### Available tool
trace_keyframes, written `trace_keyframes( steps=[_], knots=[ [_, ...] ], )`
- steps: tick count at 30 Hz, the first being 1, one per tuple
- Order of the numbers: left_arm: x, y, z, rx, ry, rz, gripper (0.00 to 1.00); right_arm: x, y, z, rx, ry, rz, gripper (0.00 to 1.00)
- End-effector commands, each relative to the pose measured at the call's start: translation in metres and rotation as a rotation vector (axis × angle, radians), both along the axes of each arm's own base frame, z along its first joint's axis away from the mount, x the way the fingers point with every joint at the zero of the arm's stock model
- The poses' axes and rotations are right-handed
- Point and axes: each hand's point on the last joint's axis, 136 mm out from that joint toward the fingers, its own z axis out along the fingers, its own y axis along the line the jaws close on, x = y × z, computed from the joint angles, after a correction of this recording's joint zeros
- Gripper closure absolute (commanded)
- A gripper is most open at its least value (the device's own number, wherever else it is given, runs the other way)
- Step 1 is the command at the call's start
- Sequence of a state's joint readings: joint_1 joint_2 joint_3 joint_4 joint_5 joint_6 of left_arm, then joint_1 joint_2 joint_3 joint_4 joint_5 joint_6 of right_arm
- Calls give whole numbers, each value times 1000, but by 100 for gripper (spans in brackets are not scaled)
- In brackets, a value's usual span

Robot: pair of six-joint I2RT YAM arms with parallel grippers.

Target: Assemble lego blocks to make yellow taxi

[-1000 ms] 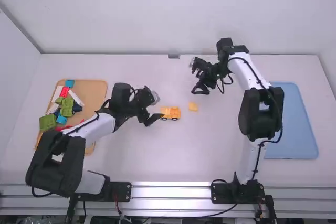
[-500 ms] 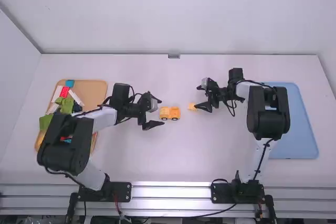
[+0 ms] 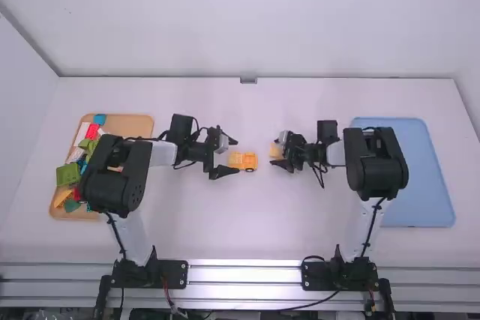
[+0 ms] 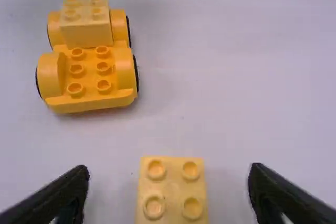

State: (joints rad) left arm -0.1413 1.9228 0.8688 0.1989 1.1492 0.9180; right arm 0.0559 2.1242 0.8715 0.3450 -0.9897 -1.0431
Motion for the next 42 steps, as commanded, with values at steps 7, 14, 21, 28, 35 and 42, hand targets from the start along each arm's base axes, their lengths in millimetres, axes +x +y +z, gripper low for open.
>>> trace_keyframes(
  steps=[7, 14, 21, 28, 35, 42],
  knots=[
    [-3, -3, 5, -29, 3, -30, 1, -3, -9, -10, -1, 81, -61, 54],
    [-5, -3, 2, -25, 3, -30, 1, -7, -9, -12, -10, 88, -51, 62],
    [-13, -1, -6, -12, -63, -54, 1, -9, -1, -14, -28, 83, -35, 71],
    [-6, -4, -29, 101, -61, 21, 1, -6, 5, 6, 32, 98, -20, 70],
    [-2, -21, -48, 128, -103, 6, 0, -17, 15, 47, 10, 71, 98, 74],
    [13, -23, -73, 133, -21, 43, 9, -32, 44, 54, -28, 34, 240, 78]
  ],
)
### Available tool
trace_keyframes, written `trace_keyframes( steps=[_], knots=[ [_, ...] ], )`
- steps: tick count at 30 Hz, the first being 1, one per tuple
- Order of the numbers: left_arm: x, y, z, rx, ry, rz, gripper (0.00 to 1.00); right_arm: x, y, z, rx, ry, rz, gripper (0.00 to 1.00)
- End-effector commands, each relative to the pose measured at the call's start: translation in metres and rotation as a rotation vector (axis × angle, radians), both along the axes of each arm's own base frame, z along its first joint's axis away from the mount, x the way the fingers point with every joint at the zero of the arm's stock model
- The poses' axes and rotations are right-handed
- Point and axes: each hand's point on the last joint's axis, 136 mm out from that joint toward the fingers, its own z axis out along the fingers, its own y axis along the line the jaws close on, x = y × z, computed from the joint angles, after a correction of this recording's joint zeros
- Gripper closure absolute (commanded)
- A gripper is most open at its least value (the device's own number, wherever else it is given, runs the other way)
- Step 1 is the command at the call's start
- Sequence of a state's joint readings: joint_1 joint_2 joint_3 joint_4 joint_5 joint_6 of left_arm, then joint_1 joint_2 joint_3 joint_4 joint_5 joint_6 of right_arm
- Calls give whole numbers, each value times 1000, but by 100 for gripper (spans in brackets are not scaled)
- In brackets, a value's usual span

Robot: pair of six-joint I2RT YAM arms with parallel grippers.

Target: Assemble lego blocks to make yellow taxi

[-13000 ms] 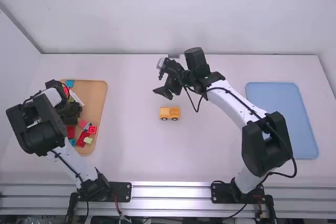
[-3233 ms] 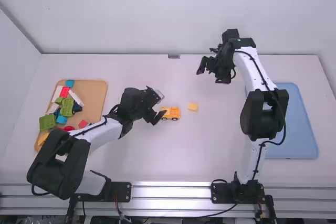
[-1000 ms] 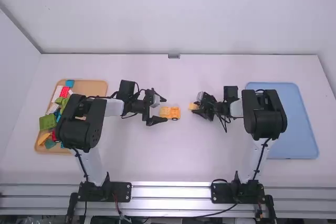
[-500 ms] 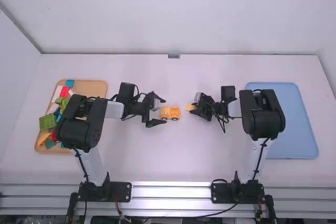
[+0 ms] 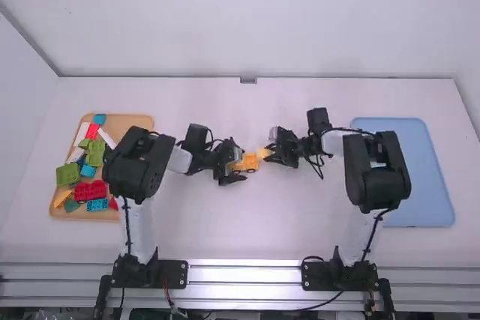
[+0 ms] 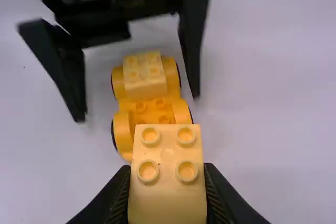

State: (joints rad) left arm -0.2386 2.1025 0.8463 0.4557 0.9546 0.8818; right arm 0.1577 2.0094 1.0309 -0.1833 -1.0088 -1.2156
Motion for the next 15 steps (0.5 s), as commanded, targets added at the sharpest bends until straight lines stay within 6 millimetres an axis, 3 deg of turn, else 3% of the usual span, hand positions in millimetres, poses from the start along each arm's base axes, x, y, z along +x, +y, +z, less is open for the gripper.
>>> trace_keyframes(
  steps=[1, 6, 12, 15],
  knots=[
    [6, -1, -8, -8, 37, 10, 10, -2, 12, 11, 15, -70, 59, 78],
    [4, -4, -11, -35, 58, -13, 23, -7, 19, 7, -9, -85, 86, 79],
    [5, 0, -20, 10, 45, 10, 56, -12, 30, 0, -55, -106, 113, 82],
    [2, 0, -20, 6, 51, 6, 61, -10, 36, -2, -51, -100, 106, 82]
  ],
)
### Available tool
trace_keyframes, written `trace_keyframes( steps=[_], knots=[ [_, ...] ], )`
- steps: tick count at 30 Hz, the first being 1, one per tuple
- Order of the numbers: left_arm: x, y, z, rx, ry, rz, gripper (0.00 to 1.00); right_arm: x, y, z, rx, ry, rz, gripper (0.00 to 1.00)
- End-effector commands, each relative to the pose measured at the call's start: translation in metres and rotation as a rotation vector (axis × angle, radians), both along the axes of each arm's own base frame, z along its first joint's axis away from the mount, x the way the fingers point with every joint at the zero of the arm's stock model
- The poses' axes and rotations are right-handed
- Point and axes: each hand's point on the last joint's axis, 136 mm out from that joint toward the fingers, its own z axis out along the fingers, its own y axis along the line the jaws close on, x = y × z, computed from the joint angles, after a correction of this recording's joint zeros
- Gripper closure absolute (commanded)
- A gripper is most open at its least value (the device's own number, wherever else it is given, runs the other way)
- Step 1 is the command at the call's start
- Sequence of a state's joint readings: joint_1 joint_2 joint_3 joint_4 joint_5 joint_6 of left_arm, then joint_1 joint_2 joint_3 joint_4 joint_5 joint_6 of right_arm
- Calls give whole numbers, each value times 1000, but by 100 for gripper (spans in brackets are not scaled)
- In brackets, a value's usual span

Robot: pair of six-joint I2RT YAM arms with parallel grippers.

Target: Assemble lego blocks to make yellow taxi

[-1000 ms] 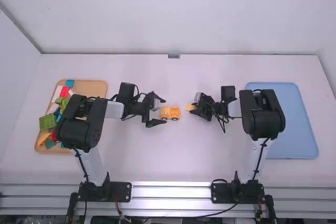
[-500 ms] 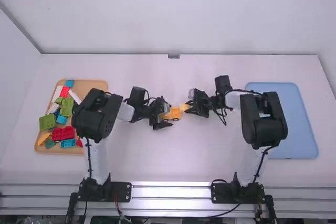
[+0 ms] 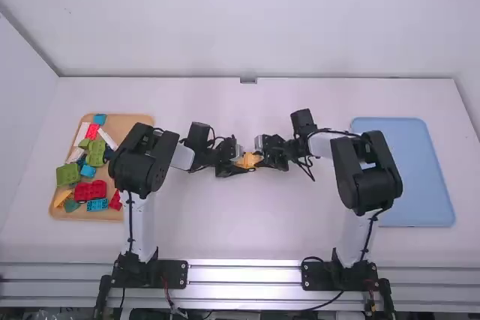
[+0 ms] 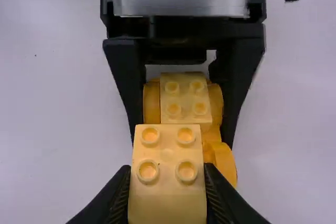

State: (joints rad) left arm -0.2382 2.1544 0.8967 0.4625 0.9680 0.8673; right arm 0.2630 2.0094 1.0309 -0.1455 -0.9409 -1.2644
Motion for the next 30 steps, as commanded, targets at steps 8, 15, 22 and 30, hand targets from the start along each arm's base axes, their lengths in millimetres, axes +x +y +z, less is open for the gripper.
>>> trace_keyframes(
  steps=[8, 15, 22, 30],
  knots=[
    [-17, 6, -21, 37, 14, -28, 70, 4, 9, -8, -14, 3, -7, 82],
    [-20, 7, -23, 44, 46, -27, 71, 11, -1, -15, -60, 13, -54, 84],
    [-19, 7, -22, 43, 44, -26, 69, 6, -5, -13, -38, 33, -39, 84],
    [-19, 7, -22, 43, 45, -26, 69, -4, 9, -19, -78, 26, -6, 85]
  ],
)
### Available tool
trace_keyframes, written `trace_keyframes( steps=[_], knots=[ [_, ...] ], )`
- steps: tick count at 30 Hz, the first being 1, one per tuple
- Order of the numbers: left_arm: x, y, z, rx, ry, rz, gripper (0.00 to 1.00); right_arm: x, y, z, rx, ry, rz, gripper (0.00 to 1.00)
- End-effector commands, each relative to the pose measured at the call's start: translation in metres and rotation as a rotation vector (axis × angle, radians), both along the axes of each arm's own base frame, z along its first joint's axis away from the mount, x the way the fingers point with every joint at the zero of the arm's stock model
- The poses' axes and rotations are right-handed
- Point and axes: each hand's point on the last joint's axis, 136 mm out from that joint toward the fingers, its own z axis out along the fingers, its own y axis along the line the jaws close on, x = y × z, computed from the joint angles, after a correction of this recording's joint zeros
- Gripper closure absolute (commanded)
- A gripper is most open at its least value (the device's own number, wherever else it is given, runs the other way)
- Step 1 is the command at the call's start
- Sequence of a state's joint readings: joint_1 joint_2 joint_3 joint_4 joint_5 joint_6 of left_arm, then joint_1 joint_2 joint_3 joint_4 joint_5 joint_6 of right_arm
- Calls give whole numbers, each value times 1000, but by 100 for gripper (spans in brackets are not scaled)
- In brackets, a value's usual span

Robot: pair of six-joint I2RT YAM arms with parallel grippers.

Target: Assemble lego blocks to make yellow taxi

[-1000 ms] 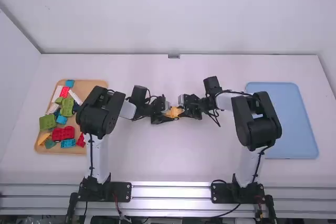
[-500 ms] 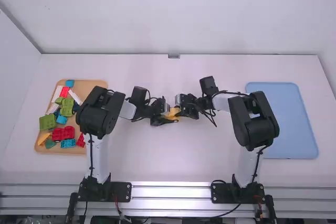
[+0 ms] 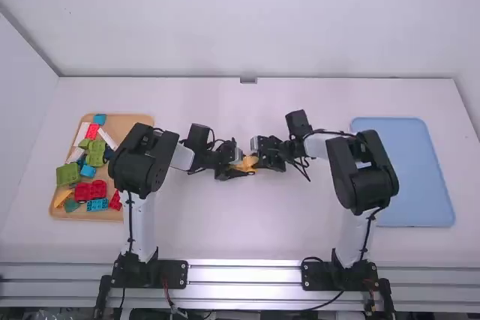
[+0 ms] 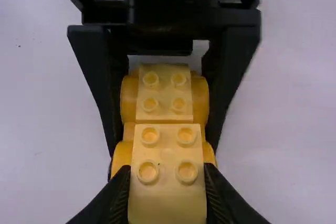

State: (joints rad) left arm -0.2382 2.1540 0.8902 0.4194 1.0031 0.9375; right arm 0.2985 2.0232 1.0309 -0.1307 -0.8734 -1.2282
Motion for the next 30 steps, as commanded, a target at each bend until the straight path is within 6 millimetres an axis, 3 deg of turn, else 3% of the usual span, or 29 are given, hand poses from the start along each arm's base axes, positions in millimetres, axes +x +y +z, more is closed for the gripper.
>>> trace_keyframes(
  steps=[1, 7, 10, 12, 14, 18, 19, 20, 21, 23, 24, 30],
  knots=[
    [-8, 7, -21, 51, 52, 26, 69, -1, 3, -8, -32, 14, -2, 85],
    [-8, 7, -20, 50, 52, 26, 69, 0, 2, -9, -38, 17, -9, 81],
    [-8, 7, -21, 51, 52, 26, 68, 0, 3, -7, -32, 15, -7, 58],
    [-8, 7, -21, 51, 52, 27, 68, 1, 3, -6, -26, 14, -6, 54],
    [-8, 7, -21, 51, 52, 27, 68, 2, 6, 4, 27, 28, 3, 43],
    [-8, 7, -21, 51, 53, 27, 68, 6, -3, 24, 133, 48, 16, 41],
    [-8, 7, -21, 51, 52, 27, 68, 6, -6, 26, 143, 48, 18, 42],
    [-8, 7, -21, 51, 52, 27, 68, 6, -10, 26, 151, 51, 14, 49],
    [-8, 7, -21, 51, 51, 27, 68, 8, -16, 25, 150, 50, 4, 64],
    [-7, 8, -21, 54, 51, 29, 69, 9, -21, 22, 134, 55, -11, 80],
    [-7, 8, -21, 57, 49, 30, 69, 9, -23, 17, 112, 54, -18, 100],
    [-7, 8, -21, 57, 50, 31, 69, 0, -7, -12, 21, 56, 29, 100]
  ],
)
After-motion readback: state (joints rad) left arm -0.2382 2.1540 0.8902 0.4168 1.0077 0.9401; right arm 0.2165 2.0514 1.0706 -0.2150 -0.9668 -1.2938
